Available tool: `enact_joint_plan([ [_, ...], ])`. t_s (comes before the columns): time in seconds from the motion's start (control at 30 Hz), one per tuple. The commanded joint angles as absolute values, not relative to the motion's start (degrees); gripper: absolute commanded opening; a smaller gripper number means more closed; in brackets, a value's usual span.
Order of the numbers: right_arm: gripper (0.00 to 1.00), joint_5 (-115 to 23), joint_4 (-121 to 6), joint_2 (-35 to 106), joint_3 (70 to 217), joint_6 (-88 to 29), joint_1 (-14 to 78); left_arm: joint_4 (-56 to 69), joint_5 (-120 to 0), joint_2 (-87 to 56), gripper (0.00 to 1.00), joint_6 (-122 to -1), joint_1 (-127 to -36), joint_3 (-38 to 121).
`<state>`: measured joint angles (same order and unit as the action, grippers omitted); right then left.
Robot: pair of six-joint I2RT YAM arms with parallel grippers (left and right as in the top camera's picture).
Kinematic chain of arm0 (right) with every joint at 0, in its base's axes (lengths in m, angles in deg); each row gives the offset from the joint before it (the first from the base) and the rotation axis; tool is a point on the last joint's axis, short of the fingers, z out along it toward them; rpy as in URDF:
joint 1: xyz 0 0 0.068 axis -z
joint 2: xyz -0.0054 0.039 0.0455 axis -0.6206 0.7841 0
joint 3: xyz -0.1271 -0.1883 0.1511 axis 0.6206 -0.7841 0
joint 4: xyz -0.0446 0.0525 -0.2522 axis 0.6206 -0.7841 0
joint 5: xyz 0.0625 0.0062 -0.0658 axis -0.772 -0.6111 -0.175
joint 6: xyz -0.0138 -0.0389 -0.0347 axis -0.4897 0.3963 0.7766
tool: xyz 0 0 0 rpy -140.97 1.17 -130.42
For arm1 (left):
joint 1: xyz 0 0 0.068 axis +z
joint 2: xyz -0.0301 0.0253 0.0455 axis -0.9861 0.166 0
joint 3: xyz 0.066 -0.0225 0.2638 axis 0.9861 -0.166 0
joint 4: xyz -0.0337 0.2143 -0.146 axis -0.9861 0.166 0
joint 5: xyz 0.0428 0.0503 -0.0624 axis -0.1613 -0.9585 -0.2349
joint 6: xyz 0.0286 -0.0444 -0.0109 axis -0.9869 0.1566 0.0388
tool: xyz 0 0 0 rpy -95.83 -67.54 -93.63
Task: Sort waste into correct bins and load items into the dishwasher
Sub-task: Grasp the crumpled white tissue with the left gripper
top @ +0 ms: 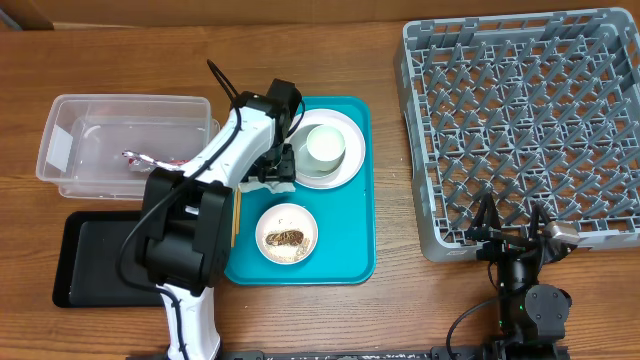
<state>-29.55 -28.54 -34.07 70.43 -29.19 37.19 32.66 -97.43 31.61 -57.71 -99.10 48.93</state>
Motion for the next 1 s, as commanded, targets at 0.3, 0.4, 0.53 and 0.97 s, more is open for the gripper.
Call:
enact_joint_plan([
  [0.3, 1.0, -28.98, -28.26, -34.72, 69.86, -28.81, 37.37, 29.86, -97.08, 31.26, 0.54, -58.57, -98.86, 45.19],
  [0.4, 1.0, -28.96, -28.26, -34.72, 69.84, -28.81, 37.37, 30.29, -97.06, 31.26, 0.38, -58.59, -98.86, 45.32],
  [0.53, 1.0, -28.96, -28.26, -34.72, 69.86, -28.84, 37.37, 31.98, -96.4, 31.23, 0.13, -58.59, -98.86, 46.22],
  [0.97, 1.0, -28.96, -28.26, -34.72, 69.86, -28.84, 37.37, 42.38, -95.61, 27.85, 0.04, -59.66, -98.8, 62.78],
])
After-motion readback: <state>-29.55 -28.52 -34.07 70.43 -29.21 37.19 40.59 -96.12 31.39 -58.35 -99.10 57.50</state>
